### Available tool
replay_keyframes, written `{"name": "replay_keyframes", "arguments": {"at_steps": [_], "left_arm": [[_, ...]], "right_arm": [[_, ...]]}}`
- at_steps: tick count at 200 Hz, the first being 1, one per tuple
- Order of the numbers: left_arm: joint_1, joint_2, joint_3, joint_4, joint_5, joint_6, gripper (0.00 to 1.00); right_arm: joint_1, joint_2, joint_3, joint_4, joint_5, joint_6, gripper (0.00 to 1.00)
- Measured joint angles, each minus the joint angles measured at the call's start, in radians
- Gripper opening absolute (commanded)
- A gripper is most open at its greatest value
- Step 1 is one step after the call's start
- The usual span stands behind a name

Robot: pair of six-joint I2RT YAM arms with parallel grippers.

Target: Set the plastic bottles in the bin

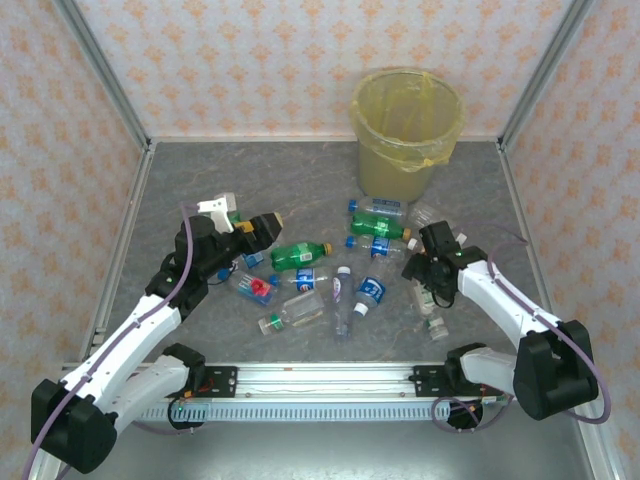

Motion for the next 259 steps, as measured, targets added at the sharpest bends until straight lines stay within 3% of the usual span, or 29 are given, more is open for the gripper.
{"name": "replay_keyframes", "arguments": {"at_steps": [92, 115, 215, 259], "left_arm": [[0.0, 0.011, 0.0, 0.001, 0.007, 0.001, 0.99], [0.0, 0.011, 0.0, 0.0, 0.007, 0.002, 0.99], [0.0, 0.011, 0.0, 0.0, 0.016, 0.003, 0.99], [0.0, 0.011, 0.002, -0.002, 0.026, 0.003, 0.99]], "right_arm": [[0.041, 0.036, 0.0, -0.007, 0.047, 0.041, 0.92], [0.047, 0.034, 0.0, -0.019, 0.056, 0.051, 1.0], [0.142, -0.014, -0.001, -0.09, 0.102, 0.104, 1.0], [0.142, -0.014, -0.039, -0.067, 0.101, 0.122, 0.94]]}}
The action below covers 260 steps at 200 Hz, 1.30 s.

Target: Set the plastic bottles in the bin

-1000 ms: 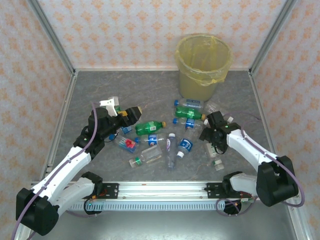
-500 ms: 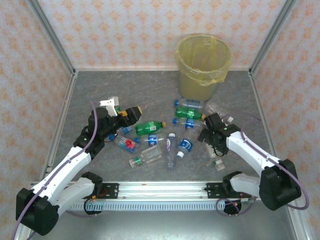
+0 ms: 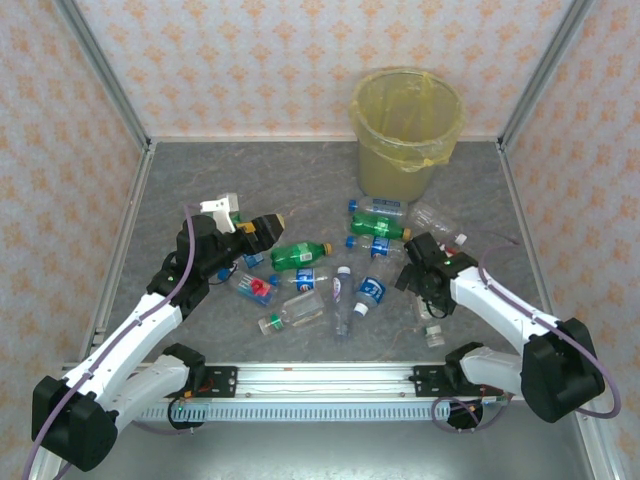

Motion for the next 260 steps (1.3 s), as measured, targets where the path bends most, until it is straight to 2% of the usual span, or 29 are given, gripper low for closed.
{"name": "replay_keyframes", "arguments": {"at_steps": [67, 137, 167, 192, 260], "left_arm": [[0.0, -0.025, 0.011, -0.026, 0.0, 0.0, 0.99], [0.0, -0.039, 0.011, -0.045, 0.0, 0.0, 0.99], [0.0, -0.039, 0.02, -0.05, 0.002, 0.001, 0.99], [0.0, -0.038, 0.026, -0.049, 0.012, 0.0, 0.99], [0.0, -0.012, 0.047, -0.049, 0.034, 0.0, 0.99]], "right_arm": [[0.0, 0.087, -0.002, 0.072, -0.008, -0.001, 0.82], [0.0, 0.169, 0.009, 0.106, -0.007, -0.019, 0.77], [0.0, 0.172, 0.021, 0.108, -0.01, -0.031, 0.73], [0.0, 0.172, 0.021, 0.109, -0.014, -0.041, 0.61], [0.0, 0.152, 0.025, 0.109, -0.018, -0.048, 0.56]]}}
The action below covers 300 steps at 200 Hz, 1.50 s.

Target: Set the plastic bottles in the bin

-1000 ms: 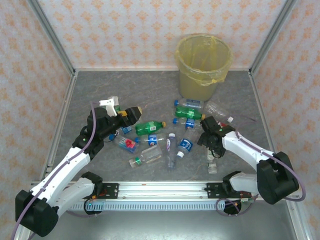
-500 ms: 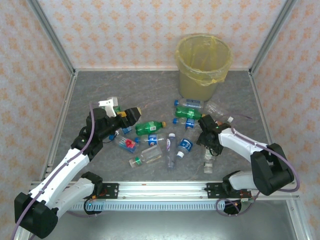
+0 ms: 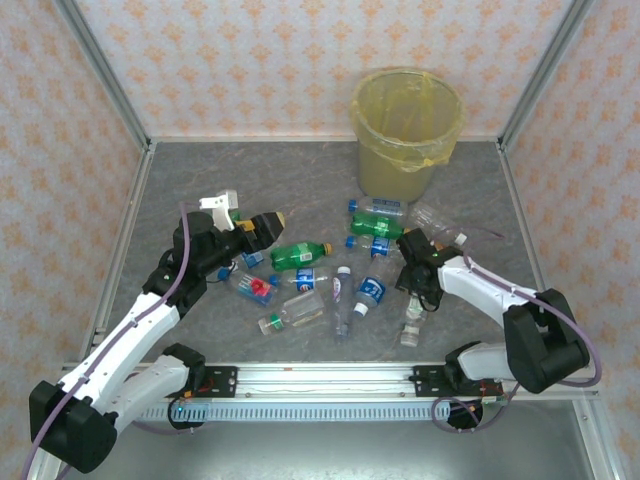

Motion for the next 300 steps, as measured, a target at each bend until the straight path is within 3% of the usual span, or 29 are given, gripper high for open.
{"name": "replay_keyframes", "arguments": {"at_steps": [71, 153, 225, 300], "left_arm": [[0.0, -0.002, 0.018, -0.003, 0.0, 0.0, 0.99], [0.0, -0.002, 0.131, -0.057, -0.041, 0.059, 0.99], [0.0, -0.035, 0.155, -0.116, -0.083, 0.081, 0.99], [0.0, -0.095, 0.166, -0.161, -0.117, 0.08, 0.99]], "right_arm": [[0.0, -0.09, 0.081, -0.021, 0.041, 0.008, 0.55], [-0.033, -0.093, 0.508, -0.085, 0.15, -0.024, 0.54], [-0.139, 0.164, 1.044, -0.054, 0.198, -0.094, 0.54], [-0.148, 0.512, 1.571, -0.032, 0.247, -0.144, 0.53]]}}
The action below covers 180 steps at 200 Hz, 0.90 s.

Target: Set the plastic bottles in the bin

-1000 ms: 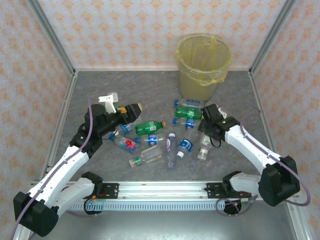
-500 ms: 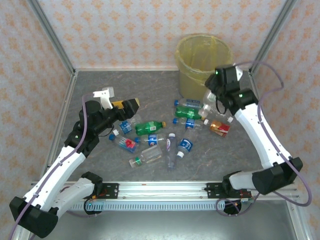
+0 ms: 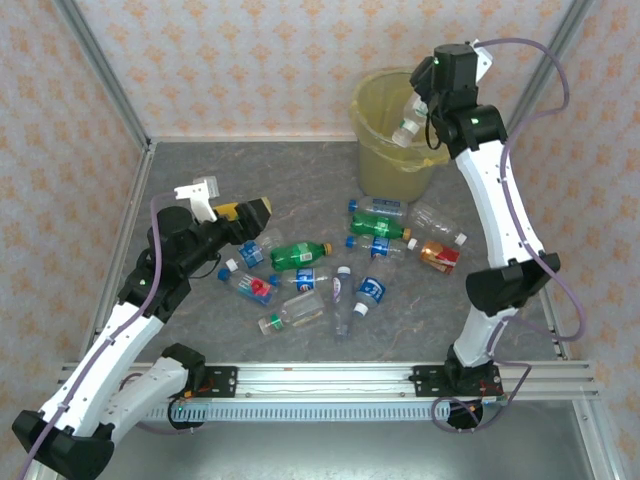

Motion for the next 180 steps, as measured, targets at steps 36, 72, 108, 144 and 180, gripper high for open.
{"name": "replay_keyframes", "arguments": {"at_steps": [36, 72, 108, 144, 180], "left_arm": [[0.0, -0.019, 0.005, -0.024, -0.019, 0.001, 0.99], [0.0, -0.027, 0.024, -0.05, -0.035, 0.016, 0.99], [0.0, -0.034, 0.027, -0.062, -0.05, 0.026, 0.99], [0.0, -0.034, 0.027, -0.066, -0.05, 0.025, 0.99], [0.0, -0.034, 0.027, -0.066, -0.05, 0.025, 0.99]], "right_arm": [[0.0, 0.08, 0.055, 0.031, 0.039, -0.027, 0.53], [0.0, 0.159, 0.086, 0.042, 0.063, -0.047, 0.53], [-0.005, 0.192, 0.087, 0.045, 0.068, -0.057, 0.53], [-0.006, 0.193, 0.087, 0.045, 0.067, -0.06, 0.54], [-0.006, 0.193, 0.087, 0.043, 0.066, -0.063, 0.59]]}}
